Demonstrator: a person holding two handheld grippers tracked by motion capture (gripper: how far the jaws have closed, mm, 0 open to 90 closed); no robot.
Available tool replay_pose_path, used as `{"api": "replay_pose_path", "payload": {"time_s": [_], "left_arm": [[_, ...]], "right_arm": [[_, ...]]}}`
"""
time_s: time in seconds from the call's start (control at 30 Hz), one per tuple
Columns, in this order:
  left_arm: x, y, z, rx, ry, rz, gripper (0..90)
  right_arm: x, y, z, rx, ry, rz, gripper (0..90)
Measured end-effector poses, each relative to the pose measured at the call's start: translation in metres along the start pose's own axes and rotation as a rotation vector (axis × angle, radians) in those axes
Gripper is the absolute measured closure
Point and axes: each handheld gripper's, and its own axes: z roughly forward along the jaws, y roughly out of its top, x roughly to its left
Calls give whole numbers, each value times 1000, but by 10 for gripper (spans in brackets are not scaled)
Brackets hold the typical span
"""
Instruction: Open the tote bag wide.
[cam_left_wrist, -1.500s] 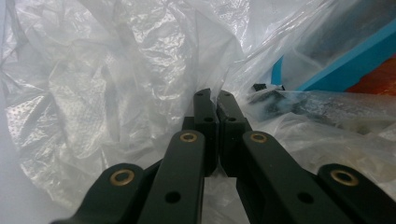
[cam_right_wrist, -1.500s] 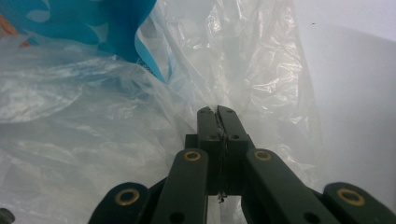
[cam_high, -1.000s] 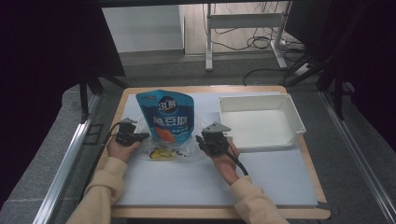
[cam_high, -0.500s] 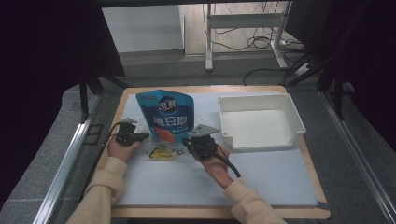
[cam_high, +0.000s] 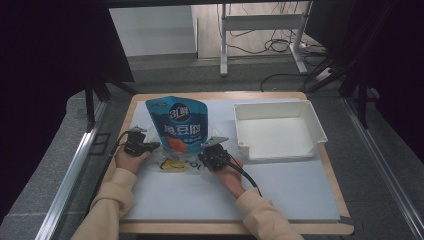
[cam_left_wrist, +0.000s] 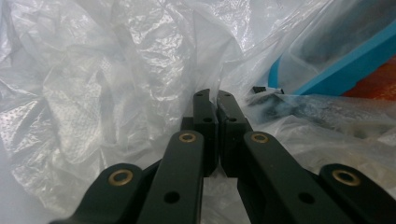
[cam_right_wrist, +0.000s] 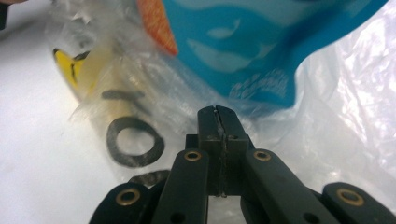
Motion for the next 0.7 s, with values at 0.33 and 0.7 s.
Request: {"api": "replay_pose_path", "payload": {"time_s": [0.33, 0.7], "left_arm": [[9, 5, 5, -30, 2, -33, 887], [11, 15, -23, -100, -30, -32, 798]], "right_arm": [[-2, -20, -10, 47, 90, 11, 890], [-4, -22, -11, 43, 101, -2, 889]]}}
